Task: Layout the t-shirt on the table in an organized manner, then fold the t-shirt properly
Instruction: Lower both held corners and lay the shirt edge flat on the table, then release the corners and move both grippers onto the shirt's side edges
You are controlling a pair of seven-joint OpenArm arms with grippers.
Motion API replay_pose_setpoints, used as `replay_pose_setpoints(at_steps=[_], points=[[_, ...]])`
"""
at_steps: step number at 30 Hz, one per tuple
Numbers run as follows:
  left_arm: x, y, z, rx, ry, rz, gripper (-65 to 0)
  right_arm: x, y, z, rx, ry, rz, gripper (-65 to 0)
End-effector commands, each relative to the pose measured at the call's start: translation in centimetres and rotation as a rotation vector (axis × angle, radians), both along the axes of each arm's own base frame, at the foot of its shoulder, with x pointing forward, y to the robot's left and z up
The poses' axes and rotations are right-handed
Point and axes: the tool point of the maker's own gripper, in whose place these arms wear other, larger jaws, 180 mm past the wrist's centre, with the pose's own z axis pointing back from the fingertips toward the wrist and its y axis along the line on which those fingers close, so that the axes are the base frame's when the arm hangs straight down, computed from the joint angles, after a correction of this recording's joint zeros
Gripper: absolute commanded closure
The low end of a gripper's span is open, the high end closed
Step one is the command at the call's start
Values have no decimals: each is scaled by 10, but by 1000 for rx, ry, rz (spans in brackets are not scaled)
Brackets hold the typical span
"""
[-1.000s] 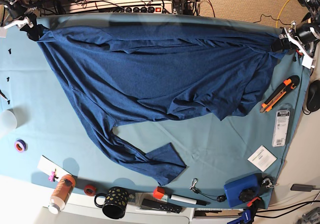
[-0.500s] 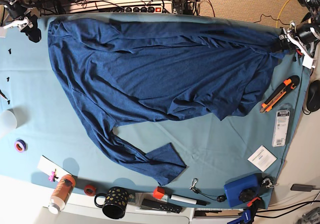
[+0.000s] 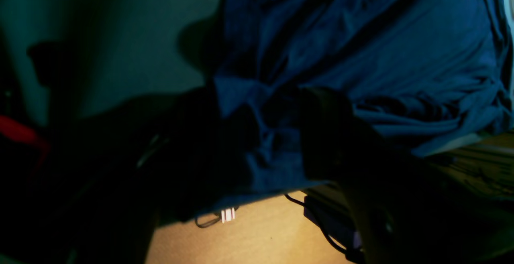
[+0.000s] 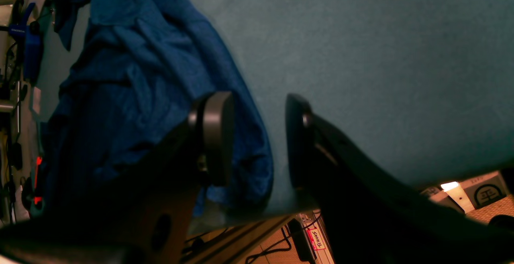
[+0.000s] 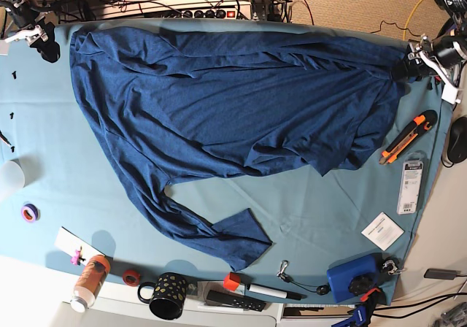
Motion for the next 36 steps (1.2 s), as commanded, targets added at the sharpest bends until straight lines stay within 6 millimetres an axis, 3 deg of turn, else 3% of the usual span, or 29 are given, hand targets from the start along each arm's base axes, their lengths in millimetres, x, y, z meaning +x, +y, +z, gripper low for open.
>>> replay_pose_setpoints(at_steps=[1, 16, 23, 27, 31, 36], points=[[12, 6, 14, 15, -57, -3, -357, 7, -10, 17, -39, -47, 1, -219], [49, 9, 38, 34, -183, 0, -356, 12, -10, 19, -42, -66, -1, -219], [83, 4, 68, 17, -313, -15, -352, 30, -10, 29, -50, -127, 2, -219], [100, -2, 91, -5, -411, -45, -307, 50, -8, 40, -48, -199, 12, -219], [115, -19, 93, -2, -420, -104, -307, 77, 9, 52, -14, -277, 75, -219], [135, -61, 74, 56, -395, -216, -307, 113, 55, 44, 30, -267, 242, -219]])
